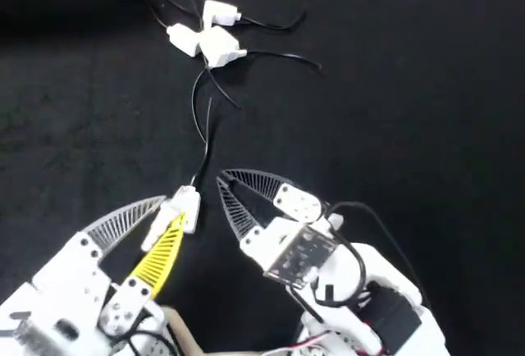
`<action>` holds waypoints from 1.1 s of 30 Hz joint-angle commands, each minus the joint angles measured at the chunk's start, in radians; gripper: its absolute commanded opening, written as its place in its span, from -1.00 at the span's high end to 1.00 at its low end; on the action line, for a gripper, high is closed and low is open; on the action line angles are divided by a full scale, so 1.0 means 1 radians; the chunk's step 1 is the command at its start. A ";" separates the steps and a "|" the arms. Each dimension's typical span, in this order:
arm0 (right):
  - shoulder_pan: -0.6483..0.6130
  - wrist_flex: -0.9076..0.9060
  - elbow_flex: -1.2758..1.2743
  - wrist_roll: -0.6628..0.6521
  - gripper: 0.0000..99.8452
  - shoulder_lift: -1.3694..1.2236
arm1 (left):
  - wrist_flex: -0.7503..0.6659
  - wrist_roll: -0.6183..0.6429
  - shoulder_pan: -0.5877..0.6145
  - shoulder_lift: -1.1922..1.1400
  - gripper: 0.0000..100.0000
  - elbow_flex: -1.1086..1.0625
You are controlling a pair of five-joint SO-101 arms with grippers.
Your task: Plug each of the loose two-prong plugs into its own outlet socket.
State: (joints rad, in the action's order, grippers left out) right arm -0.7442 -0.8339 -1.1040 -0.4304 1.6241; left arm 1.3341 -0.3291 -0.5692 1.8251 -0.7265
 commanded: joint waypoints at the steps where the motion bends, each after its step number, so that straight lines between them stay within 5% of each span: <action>1: 0.008 0.006 0.015 0.002 0.98 0.008 | -0.061 -0.011 0.015 0.002 0.94 -0.128; 10: 0.009 -0.034 0.073 0.003 0.98 0.010 | -0.315 -0.129 0.079 0.000 0.94 -0.476; 23: 0.009 -0.037 0.073 0.002 0.98 0.010 | -0.284 -0.127 0.084 0.000 0.94 -0.453; 33: 0.009 0.143 -0.093 0.000 0.98 0.001 | -0.124 -0.080 -0.134 0.000 0.94 -0.266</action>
State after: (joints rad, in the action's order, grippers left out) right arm -0.7396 -0.7572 -1.1592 -0.4289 1.6379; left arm 1.2068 -0.4335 -0.6751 1.8251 -1.0579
